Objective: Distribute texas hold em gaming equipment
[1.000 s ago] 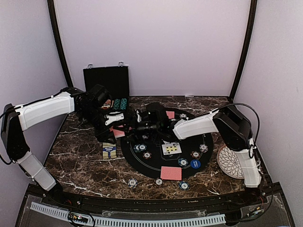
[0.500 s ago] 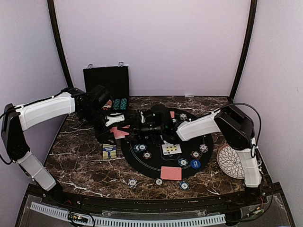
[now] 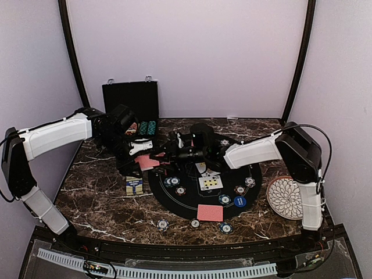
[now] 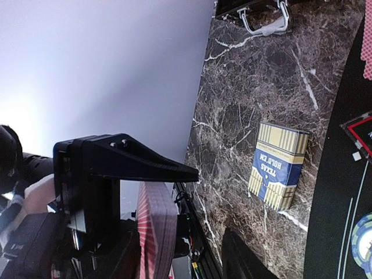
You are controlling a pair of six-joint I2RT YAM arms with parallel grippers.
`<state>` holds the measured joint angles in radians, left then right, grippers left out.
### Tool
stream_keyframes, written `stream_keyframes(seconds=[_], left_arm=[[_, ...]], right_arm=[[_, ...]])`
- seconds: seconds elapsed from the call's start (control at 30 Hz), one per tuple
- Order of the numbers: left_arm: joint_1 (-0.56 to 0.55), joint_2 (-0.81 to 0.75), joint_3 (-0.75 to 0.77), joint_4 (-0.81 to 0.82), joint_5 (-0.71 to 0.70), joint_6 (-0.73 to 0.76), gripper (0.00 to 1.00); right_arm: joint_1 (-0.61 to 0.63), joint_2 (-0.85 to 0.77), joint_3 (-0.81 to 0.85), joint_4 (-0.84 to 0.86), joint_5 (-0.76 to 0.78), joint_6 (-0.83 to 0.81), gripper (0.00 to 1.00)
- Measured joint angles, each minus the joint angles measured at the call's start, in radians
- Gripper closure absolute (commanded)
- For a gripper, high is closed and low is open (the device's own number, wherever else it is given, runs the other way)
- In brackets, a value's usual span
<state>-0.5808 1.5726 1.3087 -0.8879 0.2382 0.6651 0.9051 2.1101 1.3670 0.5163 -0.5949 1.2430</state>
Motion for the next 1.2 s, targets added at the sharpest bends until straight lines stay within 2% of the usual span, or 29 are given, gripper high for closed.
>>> stream_keyframes(seconds=[0.17,0.57,0.87,1.2], left_arm=[[0.000,0.000,0.000,0.000,-0.002,0.000,1.00],[0.000,0.000,0.000,0.000,-0.011,0.000,1.00],[0.000,0.000,0.000,0.000,-0.013,0.000,1.00],[-0.001,0.000,0.000,0.003,-0.017,0.001,1.00]], right_arm=[[-0.016,-0.040,-0.001,-0.038,-0.020,-0.024,0.71],[-0.020,-0.042,-0.008,-0.003,-0.096,0.018,0.83],[-0.024,-0.039,-0.013,0.065,-0.148,0.062,1.00],[-0.071,-0.041,-0.096,0.116,-0.186,0.084,1.00]])
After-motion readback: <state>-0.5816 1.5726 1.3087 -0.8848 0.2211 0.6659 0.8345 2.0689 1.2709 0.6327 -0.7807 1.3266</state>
